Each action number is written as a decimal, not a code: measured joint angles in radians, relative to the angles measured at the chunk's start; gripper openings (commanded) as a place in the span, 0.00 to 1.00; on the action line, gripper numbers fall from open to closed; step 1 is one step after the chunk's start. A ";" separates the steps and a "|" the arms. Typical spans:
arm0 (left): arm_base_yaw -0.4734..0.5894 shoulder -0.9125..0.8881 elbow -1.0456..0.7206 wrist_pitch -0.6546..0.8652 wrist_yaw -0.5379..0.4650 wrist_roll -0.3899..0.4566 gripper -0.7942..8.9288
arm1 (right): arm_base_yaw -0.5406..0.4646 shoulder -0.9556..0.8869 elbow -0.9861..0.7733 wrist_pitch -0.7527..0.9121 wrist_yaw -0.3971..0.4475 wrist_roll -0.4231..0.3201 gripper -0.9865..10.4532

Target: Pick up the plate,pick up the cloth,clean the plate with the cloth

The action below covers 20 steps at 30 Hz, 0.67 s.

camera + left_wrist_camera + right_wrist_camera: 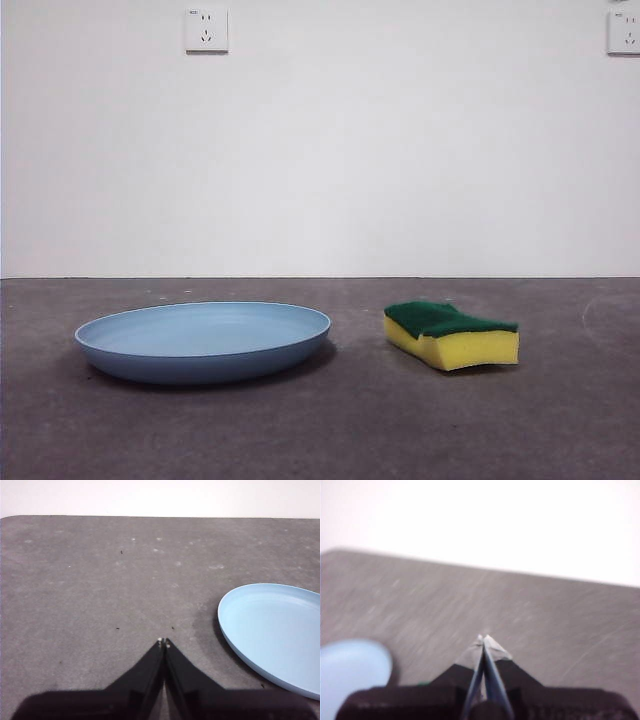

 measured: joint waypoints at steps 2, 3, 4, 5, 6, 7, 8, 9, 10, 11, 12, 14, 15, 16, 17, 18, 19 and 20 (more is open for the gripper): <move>0.000 0.000 0.000 0.000 0.000 0.000 0.08 | -0.097 -0.065 -0.019 0.001 -0.056 -0.005 0.09; 0.000 0.000 0.000 0.000 0.000 0.000 0.08 | -0.146 -0.098 -0.031 0.003 -0.084 -0.007 0.09; 0.000 0.000 0.000 0.000 0.000 0.000 0.08 | -0.196 -0.129 -0.046 0.006 -0.108 -0.008 0.09; 0.000 0.000 0.000 0.000 0.000 0.000 0.08 | -0.235 -0.154 -0.061 0.006 -0.124 -0.008 0.09; 0.000 0.000 0.000 0.000 0.000 0.000 0.08 | -0.277 -0.182 -0.082 0.006 -0.140 -0.009 0.09; 0.000 0.000 0.000 0.000 0.000 0.000 0.08 | -0.317 -0.211 -0.106 0.006 -0.150 -0.009 0.09; 0.000 0.000 0.000 0.000 0.000 0.000 0.08 | -0.346 -0.235 -0.129 0.005 -0.159 -0.010 0.09; 0.000 0.000 0.000 0.000 0.000 0.000 0.08 | -0.373 -0.262 -0.157 0.003 -0.166 -0.010 0.09; 0.000 0.000 0.000 0.000 0.000 0.000 0.08 | -0.391 -0.288 -0.185 0.004 -0.169 -0.009 0.09; 0.000 0.000 0.000 0.000 0.000 0.000 0.08 | -0.401 -0.309 -0.211 0.006 -0.170 -0.007 0.09; 0.000 0.000 0.000 0.000 0.000 0.000 0.08 | -0.406 -0.332 -0.241 0.007 -0.171 -0.005 0.09; 0.000 0.000 0.000 0.000 0.000 0.000 0.08 | -0.406 -0.371 -0.302 0.014 -0.171 0.002 0.09; 0.000 0.000 0.000 0.000 0.000 0.000 0.08 | -0.406 -0.389 -0.338 0.033 -0.171 0.010 0.09; 0.000 0.000 0.000 0.000 0.000 0.000 0.08 | -0.406 -0.404 -0.375 0.053 -0.171 0.018 0.09; 0.000 0.000 0.000 0.000 0.000 0.000 0.08 | -0.406 -0.417 -0.406 0.073 -0.171 0.027 0.09; 0.000 0.000 0.000 0.000 0.000 0.000 0.08 | -0.406 -0.428 -0.436 0.090 -0.171 0.039 0.09; 0.000 0.000 0.000 0.000 0.000 0.000 0.08 | -0.406 -0.442 -0.469 0.100 -0.171 0.056 0.09; 0.000 0.000 0.000 0.000 0.000 0.000 0.08 | -0.406 -0.451 -0.491 0.102 -0.171 0.070 0.09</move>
